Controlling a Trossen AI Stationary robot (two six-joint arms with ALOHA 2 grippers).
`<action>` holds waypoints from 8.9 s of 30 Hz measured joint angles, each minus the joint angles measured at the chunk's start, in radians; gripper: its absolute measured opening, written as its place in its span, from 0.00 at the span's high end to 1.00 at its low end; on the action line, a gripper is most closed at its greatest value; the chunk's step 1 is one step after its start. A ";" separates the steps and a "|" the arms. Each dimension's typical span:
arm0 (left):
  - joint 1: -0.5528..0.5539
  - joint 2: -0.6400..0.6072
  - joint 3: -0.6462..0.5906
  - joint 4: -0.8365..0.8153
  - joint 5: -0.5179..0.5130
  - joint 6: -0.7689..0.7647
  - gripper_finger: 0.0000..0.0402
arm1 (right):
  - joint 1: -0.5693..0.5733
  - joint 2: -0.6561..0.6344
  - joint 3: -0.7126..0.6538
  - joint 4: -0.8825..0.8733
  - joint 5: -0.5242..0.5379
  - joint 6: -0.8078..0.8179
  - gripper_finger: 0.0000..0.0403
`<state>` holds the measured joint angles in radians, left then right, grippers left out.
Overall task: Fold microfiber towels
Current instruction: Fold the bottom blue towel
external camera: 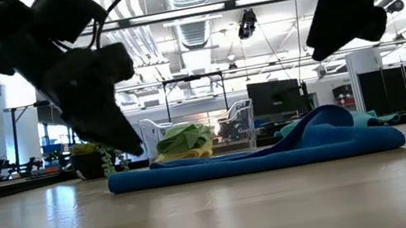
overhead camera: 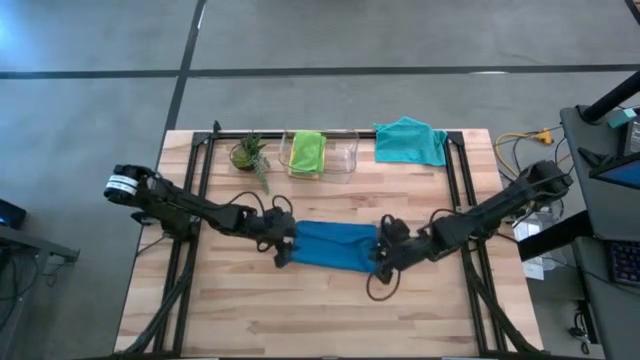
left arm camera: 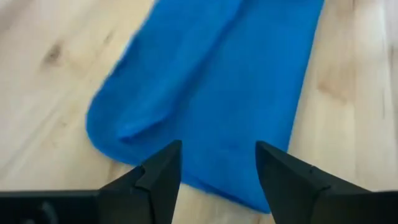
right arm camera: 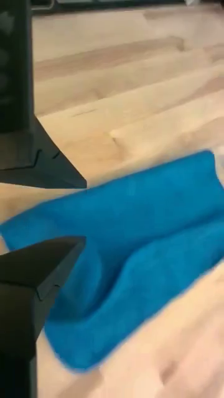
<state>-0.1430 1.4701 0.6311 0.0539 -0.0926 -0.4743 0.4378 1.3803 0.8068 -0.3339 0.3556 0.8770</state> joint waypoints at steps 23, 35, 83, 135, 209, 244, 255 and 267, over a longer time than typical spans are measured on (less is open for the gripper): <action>0.054 0.208 0.081 0.119 -0.036 0.036 0.67 | -0.079 0.357 0.021 0.333 -0.096 0.066 0.93; 0.168 0.193 0.084 0.121 -0.130 0.033 0.67 | -0.076 0.403 0.022 0.341 -0.219 0.089 0.98; 0.013 0.232 0.088 0.114 0.113 -0.098 0.67 | -0.242 0.208 -0.042 0.042 -0.263 -0.004 0.98; 0.050 0.244 0.105 -0.011 0.253 -0.129 1.00 | 0.007 0.285 -0.019 -0.067 -0.093 0.352 0.98; -0.050 0.103 -0.068 0.357 0.453 -0.254 0.74 | 0.144 0.174 0.033 0.140 0.199 0.423 0.98; -0.288 0.065 -0.057 0.066 0.152 -0.666 0.74 | 0.127 0.180 0.033 0.377 0.054 0.223 0.98; -0.287 -0.001 -0.055 0.019 0.145 -0.726 0.70 | 0.146 0.180 0.033 0.377 0.052 0.223 0.98; -0.286 0.019 -0.058 -0.051 0.152 -0.726 0.59 | 0.147 0.180 0.035 0.376 0.053 0.214 0.98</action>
<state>-0.4294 1.4888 0.5734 0.0025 0.0593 -1.1999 0.5850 1.5608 0.8413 0.0417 0.4084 1.0908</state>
